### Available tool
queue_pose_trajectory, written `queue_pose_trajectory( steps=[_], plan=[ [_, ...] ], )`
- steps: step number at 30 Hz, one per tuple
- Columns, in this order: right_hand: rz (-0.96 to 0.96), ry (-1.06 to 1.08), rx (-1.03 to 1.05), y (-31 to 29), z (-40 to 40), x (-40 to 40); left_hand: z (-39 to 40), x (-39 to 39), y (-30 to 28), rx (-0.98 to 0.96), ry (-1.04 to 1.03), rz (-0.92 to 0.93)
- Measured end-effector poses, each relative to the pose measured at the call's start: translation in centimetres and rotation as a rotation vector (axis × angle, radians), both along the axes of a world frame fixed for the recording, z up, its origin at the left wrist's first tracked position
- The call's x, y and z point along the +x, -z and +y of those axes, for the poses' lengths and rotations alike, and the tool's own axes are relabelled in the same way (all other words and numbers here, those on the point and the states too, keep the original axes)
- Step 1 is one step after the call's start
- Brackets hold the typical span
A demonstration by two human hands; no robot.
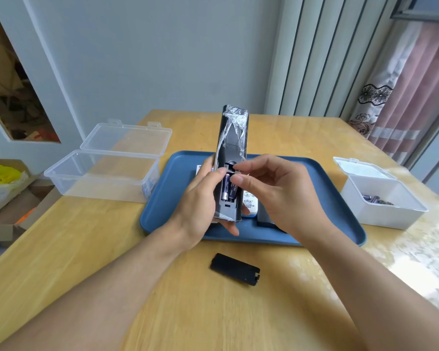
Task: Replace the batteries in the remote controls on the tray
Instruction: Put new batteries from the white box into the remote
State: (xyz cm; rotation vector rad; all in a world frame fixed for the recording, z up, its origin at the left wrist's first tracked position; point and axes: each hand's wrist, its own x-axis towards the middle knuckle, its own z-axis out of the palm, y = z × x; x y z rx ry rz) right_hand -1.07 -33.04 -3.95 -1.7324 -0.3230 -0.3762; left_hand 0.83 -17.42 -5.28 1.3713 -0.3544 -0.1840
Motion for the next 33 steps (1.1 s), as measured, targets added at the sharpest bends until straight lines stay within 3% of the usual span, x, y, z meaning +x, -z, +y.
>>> queue_pose_trajectory(
  steps=[11, 16, 18, 20, 24, 28, 33],
  plan=[
    [-0.219, 0.197, -0.507, 0.6, 0.3, -0.3, -0.2, 0.1, 0.4, -0.019, -0.124, -0.019],
    [-0.352, 0.276, -0.959, 0.6, 0.3, -0.4, 0.0, 0.2, 0.4, -0.021, -0.136, -0.008],
    [-0.383, 0.286, -1.013, 0.8, 0.5, -0.5, 0.0, 0.1, 0.3, -0.024, -0.131, 0.017],
    [-0.386, 0.287, -0.926, 0.6, 0.5, -0.7, 0.1, 0.3, 0.1, -0.028, -0.147, 0.022],
    [-0.271, 0.166, -0.706, -1.2, -0.2, -1.4, 1.1, 1.2, -0.5, -0.102, -0.214, -0.009],
    [0.153, 0.020, -1.131, -3.3, 0.1, -2.9, 1.6, 1.9, -0.8, -0.225, -0.198, 0.051],
    [0.332, -0.179, -1.358, -2.9, 1.0, -4.1, 1.6, 2.1, -0.3, -0.173, -0.171, 0.016]
  ],
)
